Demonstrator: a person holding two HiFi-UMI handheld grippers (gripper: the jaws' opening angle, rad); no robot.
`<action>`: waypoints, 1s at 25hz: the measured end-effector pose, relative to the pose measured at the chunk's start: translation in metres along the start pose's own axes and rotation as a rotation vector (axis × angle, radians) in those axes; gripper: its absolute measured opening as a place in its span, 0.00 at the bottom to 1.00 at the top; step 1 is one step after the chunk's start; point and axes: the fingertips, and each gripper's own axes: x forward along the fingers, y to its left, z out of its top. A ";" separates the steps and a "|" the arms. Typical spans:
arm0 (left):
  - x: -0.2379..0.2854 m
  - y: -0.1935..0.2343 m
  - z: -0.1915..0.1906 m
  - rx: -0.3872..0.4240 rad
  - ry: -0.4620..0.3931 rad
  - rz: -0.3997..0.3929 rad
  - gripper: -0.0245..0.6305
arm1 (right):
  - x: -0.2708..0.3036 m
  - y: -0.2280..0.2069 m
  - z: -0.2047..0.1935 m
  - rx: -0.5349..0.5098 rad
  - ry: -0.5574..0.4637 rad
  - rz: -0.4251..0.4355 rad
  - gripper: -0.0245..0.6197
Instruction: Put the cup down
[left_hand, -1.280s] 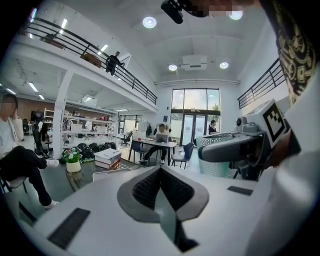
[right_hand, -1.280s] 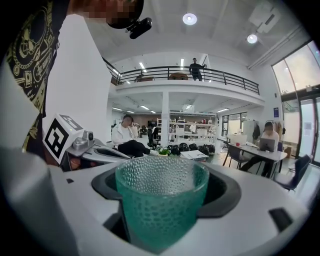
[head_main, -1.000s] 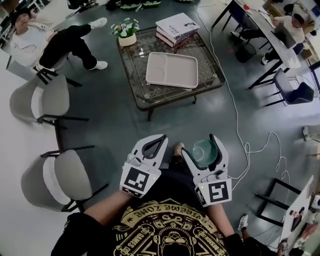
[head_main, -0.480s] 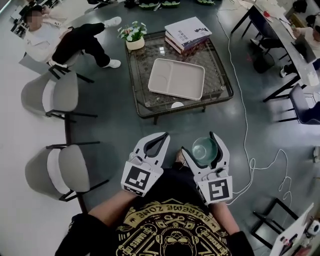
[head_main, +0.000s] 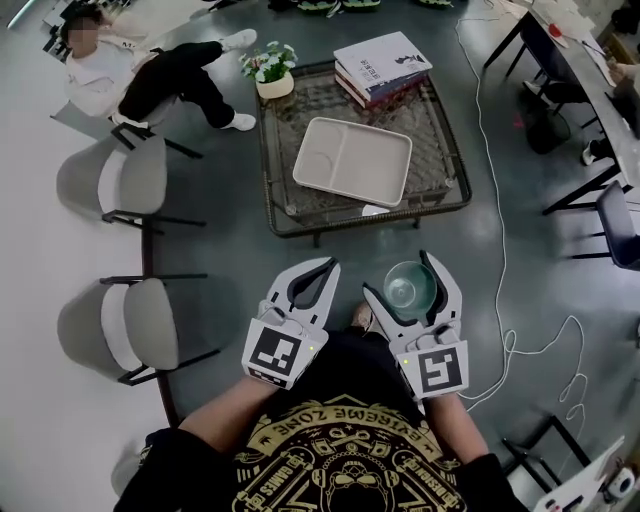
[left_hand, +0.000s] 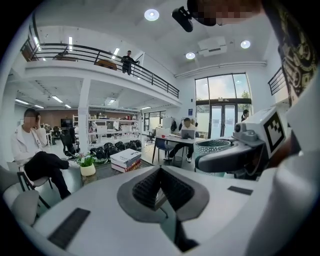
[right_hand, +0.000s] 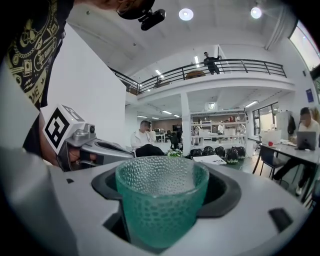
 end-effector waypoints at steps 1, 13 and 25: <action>0.003 -0.001 0.002 0.004 -0.004 0.005 0.02 | 0.001 -0.004 0.001 -0.003 -0.005 0.004 0.66; 0.025 0.011 0.013 0.007 0.013 0.001 0.02 | 0.021 -0.024 0.009 -0.014 -0.012 -0.003 0.66; 0.071 0.063 0.020 0.020 0.005 -0.076 0.02 | 0.077 -0.048 0.021 -0.018 0.028 -0.125 0.66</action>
